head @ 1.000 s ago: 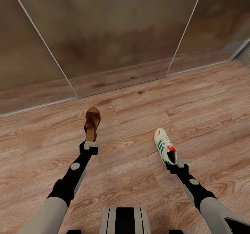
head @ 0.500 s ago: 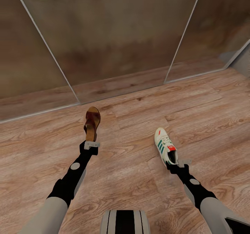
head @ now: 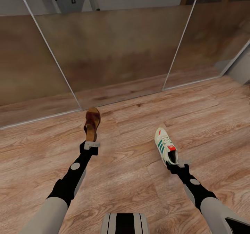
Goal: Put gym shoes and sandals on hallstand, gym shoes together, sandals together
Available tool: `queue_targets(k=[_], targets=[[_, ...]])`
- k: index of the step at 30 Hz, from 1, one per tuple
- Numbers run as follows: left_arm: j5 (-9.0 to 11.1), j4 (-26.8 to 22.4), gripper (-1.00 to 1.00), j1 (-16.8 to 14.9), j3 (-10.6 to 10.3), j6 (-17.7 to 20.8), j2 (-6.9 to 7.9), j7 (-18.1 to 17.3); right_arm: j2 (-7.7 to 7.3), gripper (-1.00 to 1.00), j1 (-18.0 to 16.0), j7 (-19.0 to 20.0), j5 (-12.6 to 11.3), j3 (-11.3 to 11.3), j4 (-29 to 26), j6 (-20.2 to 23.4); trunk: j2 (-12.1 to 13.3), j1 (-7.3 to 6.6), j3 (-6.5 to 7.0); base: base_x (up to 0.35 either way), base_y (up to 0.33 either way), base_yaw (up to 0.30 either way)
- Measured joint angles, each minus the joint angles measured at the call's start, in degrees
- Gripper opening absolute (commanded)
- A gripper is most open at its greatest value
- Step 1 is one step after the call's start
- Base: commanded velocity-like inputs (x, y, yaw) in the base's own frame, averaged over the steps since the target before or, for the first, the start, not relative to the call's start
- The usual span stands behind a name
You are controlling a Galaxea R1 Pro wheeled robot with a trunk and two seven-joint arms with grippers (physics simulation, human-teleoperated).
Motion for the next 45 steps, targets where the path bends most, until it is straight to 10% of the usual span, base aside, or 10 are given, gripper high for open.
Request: queue_targets(k=[6,19,30,45], targets=[[4.65,-1.0,-1.0,-0.08,-0.21,0.27,-0.03,0.02,0.0,-1.0,0.0,-0.09,-0.09,-0.01,-0.12,-0.08,0.08,-0.16,1.33,0.0,0.0,0.0],[5.02,-1.69,-1.0,7.69,0.69,0.77,2.82,0.79,0.35,-1.0,0.23,-0.07,-0.04,-0.02,-2.74,-0.11,0.25,-0.49,5.15,0.0,0.0,-0.007],[5.24,-1.19,-1.0,15.93,0.92,0.27,3.89,4.36,0.35,-1.0,8.87,0.08,-0.11,-0.07,-1.9,-6.5,0.4,-0.77,8.56,0.0,0.0,0.0],[5.25,2.09,-1.0,18.0,4.86,-0.26,3.82,5.08,0.58,-1.0,13.02,-0.14,-0.16,-0.08,-1.29,-7.47,2.14,-1.92,12.41,0.0,0.0,0.0]])
